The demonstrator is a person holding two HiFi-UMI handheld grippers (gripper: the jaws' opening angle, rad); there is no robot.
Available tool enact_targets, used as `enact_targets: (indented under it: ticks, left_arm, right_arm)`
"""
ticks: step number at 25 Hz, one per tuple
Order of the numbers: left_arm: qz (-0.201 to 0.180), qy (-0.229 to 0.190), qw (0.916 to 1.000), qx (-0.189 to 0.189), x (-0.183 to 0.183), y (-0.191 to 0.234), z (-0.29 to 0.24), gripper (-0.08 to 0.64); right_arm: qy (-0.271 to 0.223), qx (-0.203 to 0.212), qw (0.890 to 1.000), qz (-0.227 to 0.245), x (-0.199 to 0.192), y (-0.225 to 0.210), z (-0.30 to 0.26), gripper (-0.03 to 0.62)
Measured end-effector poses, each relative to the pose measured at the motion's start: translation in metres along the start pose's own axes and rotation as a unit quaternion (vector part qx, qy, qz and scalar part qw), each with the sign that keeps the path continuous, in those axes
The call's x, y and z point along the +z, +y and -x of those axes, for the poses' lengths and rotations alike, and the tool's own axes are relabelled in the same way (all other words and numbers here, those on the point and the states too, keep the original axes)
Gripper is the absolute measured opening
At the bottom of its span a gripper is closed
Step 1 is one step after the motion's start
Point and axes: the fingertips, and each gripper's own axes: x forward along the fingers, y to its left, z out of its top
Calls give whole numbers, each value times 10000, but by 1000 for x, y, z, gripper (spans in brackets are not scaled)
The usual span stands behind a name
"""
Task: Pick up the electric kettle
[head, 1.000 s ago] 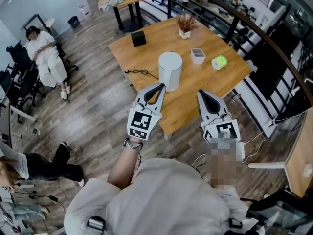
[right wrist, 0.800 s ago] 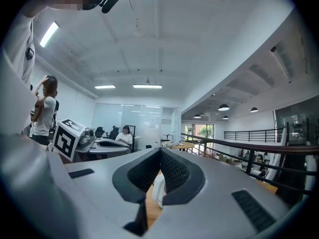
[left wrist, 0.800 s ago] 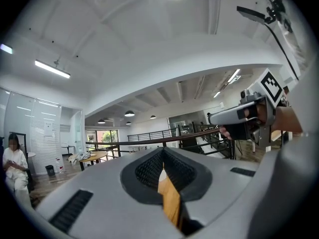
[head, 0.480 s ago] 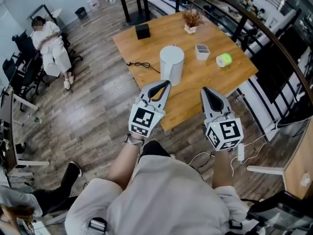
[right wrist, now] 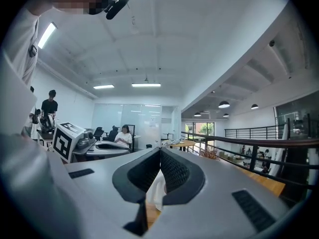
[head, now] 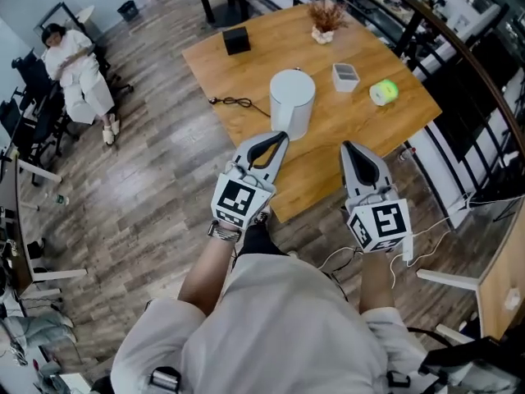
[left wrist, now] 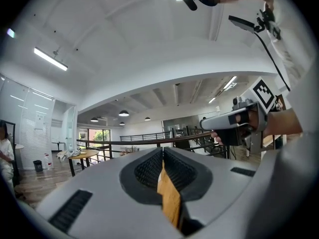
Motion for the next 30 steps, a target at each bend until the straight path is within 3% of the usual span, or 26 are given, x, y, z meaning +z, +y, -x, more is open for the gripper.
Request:
enact_targets:
  ticks: [10, 30]
  left_arm:
    - [91, 8, 9985, -531, -34, 23, -16, 11]
    - [369, 541, 9920, -1084, -120, 42, -47, 61]
  right_arm:
    - [134, -108, 9996, -223, -31, -2, -49, 8]
    - [666, -259, 9961, -512, -110, -12, -85, 8]
